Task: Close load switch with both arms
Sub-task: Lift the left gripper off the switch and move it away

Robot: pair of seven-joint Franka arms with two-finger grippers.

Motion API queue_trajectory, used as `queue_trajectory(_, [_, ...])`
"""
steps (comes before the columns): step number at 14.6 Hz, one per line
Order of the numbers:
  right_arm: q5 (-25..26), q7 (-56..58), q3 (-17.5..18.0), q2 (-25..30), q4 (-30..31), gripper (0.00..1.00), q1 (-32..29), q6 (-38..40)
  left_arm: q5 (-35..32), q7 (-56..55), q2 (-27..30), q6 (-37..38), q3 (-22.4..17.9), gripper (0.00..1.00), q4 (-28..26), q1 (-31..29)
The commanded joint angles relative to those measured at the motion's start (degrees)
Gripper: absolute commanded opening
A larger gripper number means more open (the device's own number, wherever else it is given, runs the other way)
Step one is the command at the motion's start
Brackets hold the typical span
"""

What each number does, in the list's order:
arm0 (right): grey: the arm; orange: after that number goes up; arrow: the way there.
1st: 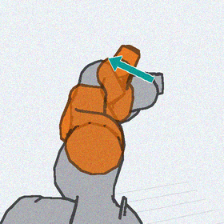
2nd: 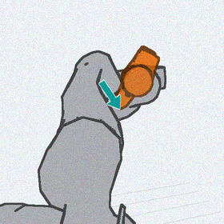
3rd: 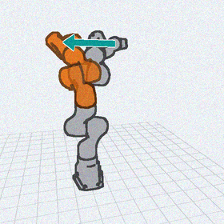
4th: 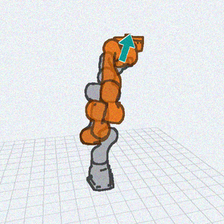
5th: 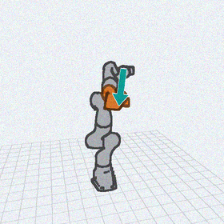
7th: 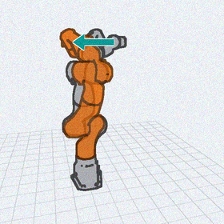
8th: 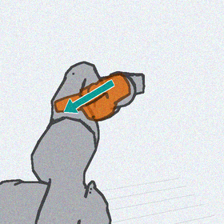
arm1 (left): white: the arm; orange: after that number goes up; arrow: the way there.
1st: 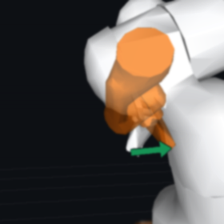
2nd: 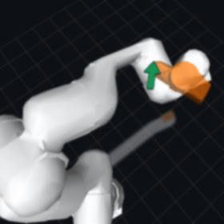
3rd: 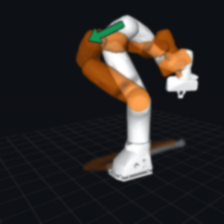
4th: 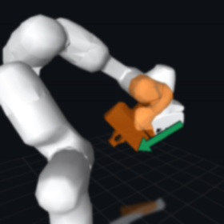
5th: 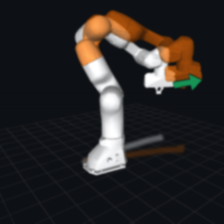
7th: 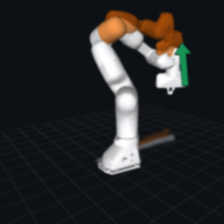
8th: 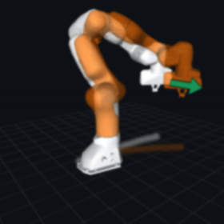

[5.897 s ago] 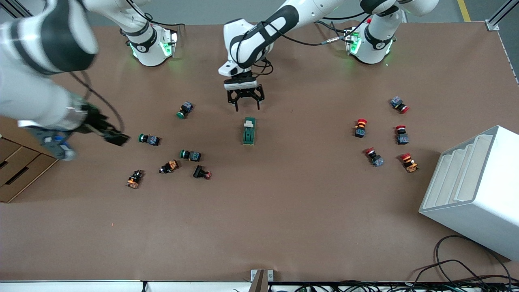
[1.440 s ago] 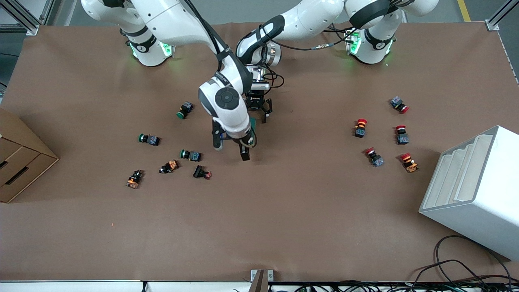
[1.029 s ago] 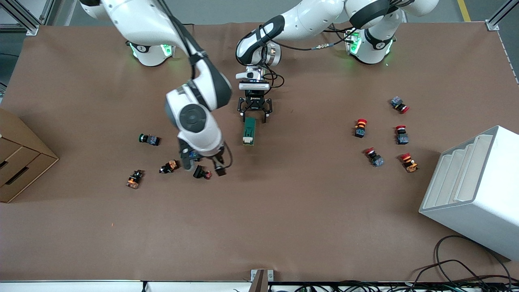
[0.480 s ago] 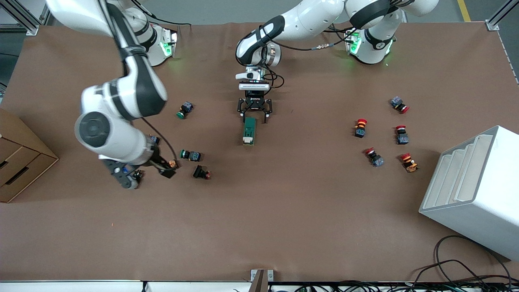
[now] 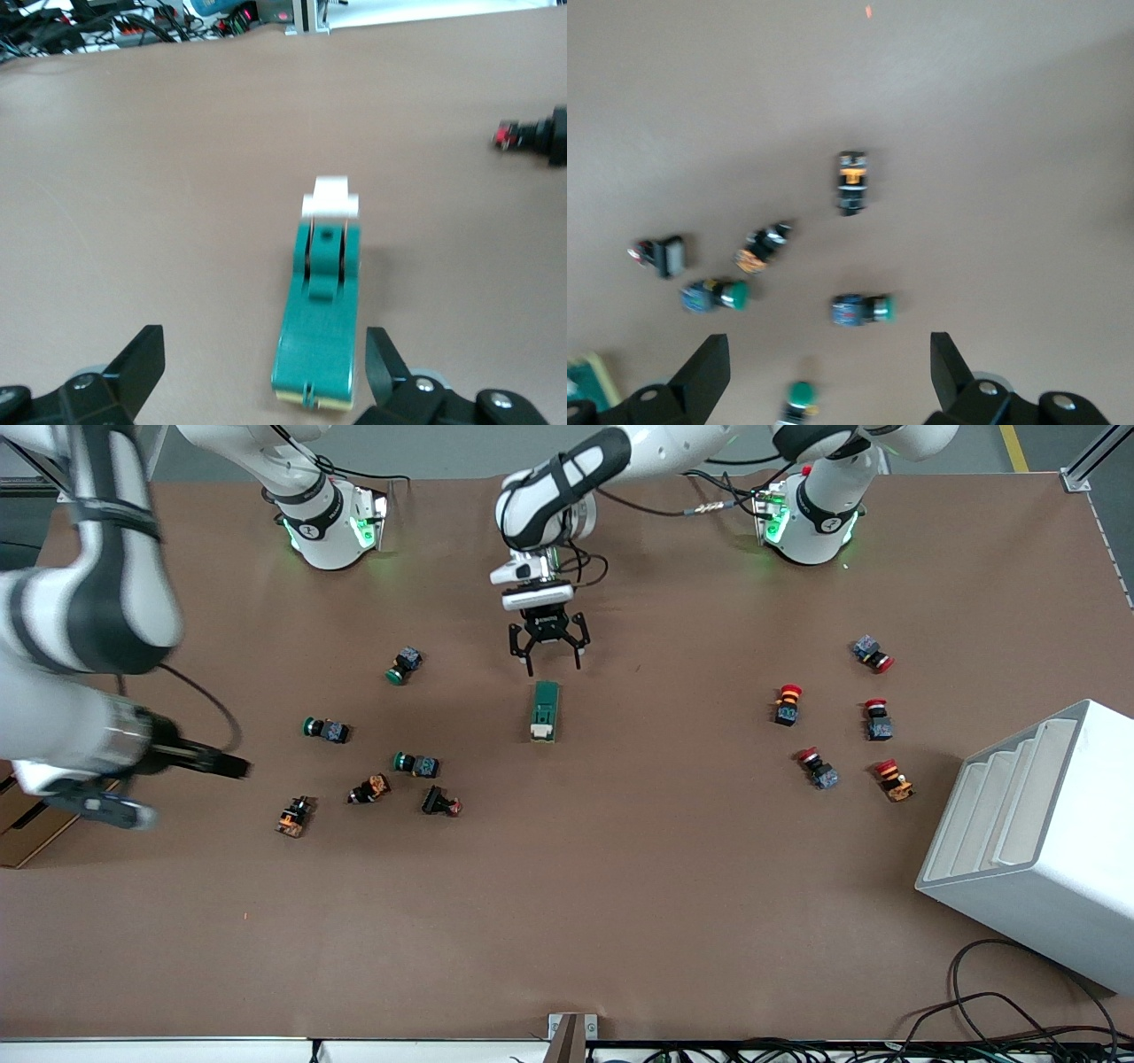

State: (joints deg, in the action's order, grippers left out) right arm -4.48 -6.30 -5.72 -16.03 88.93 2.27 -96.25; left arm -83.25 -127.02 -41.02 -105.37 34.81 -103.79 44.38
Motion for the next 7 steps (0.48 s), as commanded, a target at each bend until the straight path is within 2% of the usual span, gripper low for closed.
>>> queue_trajectory(1, [1.7, 10.7, 1.2, 1.5, -2.8, 1.00, -5.4, 4.8, 8.4, 7.5, 4.6, -0.4, 0.3, 1.00, 3.0, -1.5])
queue_trajectory(4, [3.0, 11.0, 1.3, 1.2, -8.7, 1.00, -6.3, 10.8, 21.4, 23.3, 7.6, 0.1, 0.1, 1.00, 11.7, -5.1])
queue_trajectory(7, [3.0, 11.1, 1.3, 0.9, -11.8, 1.00, -6.5, 14.5, 31.9, 34.2, 12.4, 0.2, 0.2, 1.00, 15.2, -13.8])
